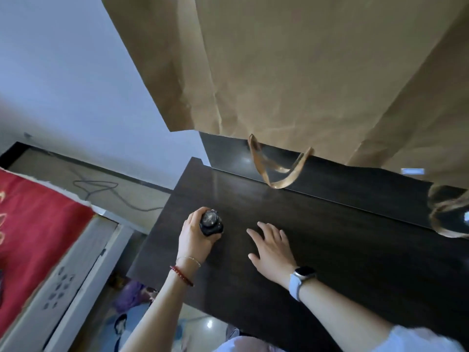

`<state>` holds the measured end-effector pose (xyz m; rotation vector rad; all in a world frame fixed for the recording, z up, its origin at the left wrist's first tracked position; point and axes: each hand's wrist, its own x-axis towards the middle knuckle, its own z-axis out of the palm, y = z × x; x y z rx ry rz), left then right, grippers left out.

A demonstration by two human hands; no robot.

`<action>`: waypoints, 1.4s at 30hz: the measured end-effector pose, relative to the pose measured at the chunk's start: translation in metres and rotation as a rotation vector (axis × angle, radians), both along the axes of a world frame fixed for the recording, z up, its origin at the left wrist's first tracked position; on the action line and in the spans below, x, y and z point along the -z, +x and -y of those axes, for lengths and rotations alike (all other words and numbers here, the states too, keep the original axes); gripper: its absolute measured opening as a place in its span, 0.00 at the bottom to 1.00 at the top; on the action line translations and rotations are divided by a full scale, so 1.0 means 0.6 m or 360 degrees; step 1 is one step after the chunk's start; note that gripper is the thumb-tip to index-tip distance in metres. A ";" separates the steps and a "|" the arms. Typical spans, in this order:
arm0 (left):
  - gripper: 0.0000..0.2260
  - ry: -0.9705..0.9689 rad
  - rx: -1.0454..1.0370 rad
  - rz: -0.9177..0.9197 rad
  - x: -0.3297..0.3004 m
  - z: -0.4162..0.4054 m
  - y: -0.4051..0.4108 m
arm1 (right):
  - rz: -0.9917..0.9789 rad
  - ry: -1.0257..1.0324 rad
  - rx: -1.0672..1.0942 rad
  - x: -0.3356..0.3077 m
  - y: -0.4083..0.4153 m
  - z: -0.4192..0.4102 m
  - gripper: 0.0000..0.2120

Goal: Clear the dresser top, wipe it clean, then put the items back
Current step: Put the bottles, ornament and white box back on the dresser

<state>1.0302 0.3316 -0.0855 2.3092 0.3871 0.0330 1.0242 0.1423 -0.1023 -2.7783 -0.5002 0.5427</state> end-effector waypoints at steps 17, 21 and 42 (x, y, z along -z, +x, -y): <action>0.29 0.0015 0.0423 -0.0155 0.037 -0.134 0.222 | 0.0074 -0.0211 0.0272 0.036 0.047 -0.114 0.38; 0.29 0.0032 0.0507 -0.0136 0.040 -0.135 0.233 | 0.0129 -0.0204 0.0313 0.041 0.045 -0.118 0.37; 0.26 0.0251 0.0193 0.0103 0.051 -0.050 0.069 | 0.0406 -0.0030 0.0372 0.029 0.001 -0.075 0.23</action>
